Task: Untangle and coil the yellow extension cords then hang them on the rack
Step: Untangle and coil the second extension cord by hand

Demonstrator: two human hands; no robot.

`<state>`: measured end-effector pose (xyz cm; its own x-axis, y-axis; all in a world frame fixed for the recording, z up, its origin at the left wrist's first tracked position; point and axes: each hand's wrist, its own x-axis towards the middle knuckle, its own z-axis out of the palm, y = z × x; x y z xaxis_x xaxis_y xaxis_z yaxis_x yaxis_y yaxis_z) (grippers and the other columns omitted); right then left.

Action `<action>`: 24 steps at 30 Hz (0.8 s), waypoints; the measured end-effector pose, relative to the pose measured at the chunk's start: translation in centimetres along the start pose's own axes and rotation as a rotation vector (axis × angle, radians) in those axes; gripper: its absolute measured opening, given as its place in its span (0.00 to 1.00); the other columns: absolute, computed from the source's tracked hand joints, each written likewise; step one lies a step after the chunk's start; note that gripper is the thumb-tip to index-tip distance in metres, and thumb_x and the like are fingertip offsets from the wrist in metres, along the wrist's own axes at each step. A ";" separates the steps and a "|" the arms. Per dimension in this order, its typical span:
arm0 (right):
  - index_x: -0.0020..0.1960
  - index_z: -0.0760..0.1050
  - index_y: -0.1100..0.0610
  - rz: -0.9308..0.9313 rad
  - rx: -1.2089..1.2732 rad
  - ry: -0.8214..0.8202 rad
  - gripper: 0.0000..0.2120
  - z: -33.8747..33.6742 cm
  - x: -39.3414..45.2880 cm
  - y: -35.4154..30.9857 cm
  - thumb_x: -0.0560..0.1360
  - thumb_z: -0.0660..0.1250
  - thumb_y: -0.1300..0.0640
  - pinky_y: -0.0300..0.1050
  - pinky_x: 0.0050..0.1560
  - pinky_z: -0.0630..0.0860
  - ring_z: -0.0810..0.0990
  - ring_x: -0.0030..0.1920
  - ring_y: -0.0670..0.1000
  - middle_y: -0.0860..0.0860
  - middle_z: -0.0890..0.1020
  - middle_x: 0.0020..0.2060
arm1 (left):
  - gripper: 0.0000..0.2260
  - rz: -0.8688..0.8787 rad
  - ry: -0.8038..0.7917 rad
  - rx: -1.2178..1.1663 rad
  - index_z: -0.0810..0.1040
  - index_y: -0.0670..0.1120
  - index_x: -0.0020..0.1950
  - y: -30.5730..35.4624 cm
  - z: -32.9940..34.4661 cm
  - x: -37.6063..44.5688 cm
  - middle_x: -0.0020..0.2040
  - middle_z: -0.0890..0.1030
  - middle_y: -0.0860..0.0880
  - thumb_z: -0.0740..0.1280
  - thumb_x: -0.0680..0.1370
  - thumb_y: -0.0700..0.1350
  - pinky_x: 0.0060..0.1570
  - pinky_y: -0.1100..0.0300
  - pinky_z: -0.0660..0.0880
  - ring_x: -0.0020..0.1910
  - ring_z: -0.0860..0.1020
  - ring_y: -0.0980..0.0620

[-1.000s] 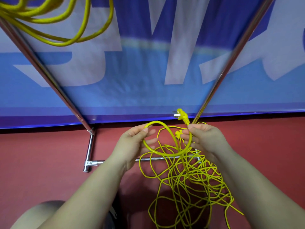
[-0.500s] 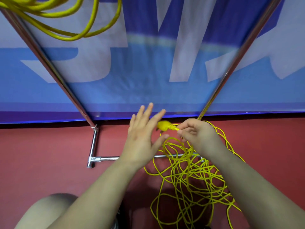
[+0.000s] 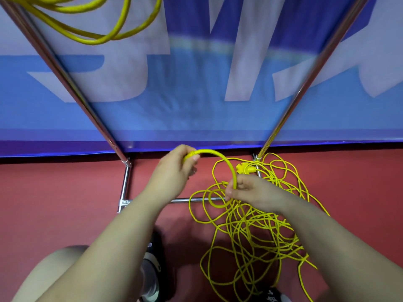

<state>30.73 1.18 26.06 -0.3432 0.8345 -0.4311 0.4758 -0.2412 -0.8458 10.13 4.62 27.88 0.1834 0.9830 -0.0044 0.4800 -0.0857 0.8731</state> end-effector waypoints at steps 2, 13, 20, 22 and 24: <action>0.45 0.73 0.58 0.030 0.007 -0.018 0.03 -0.3 0.0 0.3 0.77 0.63 0.60 0.35 0.45 0.71 0.77 0.38 0.43 0.51 0.82 0.41 | 0.08 -0.060 0.094 -0.064 0.71 0.53 0.42 0.0 -0.5 0.3 0.36 0.80 0.48 0.61 0.80 0.44 0.42 0.54 0.75 0.34 0.77 0.52; 0.49 0.78 0.50 -0.174 -0.199 0.332 0.05 -0.2 -0.4 -1.8 0.76 0.65 0.59 0.29 0.34 0.68 0.74 0.30 0.37 0.43 0.74 0.32 | 0.32 0.106 -0.133 0.361 0.59 0.49 0.75 -1.0 0.3 -0.7 0.74 0.65 0.48 0.69 0.74 0.44 0.73 0.51 0.55 0.75 0.59 0.48; 0.42 0.75 0.53 -0.101 -0.106 0.296 0.06 0.5 -0.3 -2.1 0.78 0.62 0.57 0.45 0.35 0.75 0.73 0.28 0.44 0.45 0.73 0.26 | 0.07 0.212 -0.304 0.191 0.78 0.45 0.55 -0.6 2.1 -1.1 0.44 0.76 0.55 0.66 0.78 0.44 0.49 0.65 0.69 0.46 0.75 0.53; 0.38 0.72 0.55 -0.054 -0.045 0.189 0.12 0.7 -0.6 -2.3 0.79 0.60 0.54 0.41 0.32 0.72 0.73 0.27 0.45 0.48 0.76 0.26 | 0.04 0.184 -0.211 0.158 0.79 0.46 0.50 -0.5 1.8 -0.7 0.39 0.74 0.58 0.65 0.78 0.43 0.45 0.66 0.69 0.43 0.75 0.54; 0.37 0.74 0.55 -0.006 -0.038 0.076 0.16 1.1 -0.9 -2.0 0.79 0.58 0.50 0.43 0.40 0.73 0.75 0.34 0.46 0.52 0.80 0.32 | 0.03 0.139 -0.119 0.117 0.78 0.48 0.48 -0.5 1.1 -0.3 0.39 0.77 0.55 0.65 0.78 0.43 0.45 0.66 0.70 0.41 0.75 0.54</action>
<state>29.23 0.37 27.84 -0.2841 0.8714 -0.3999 0.5053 -0.2184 -0.8349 10.77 4.18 26.89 0.3514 0.9350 0.0482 0.5383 -0.2439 0.8067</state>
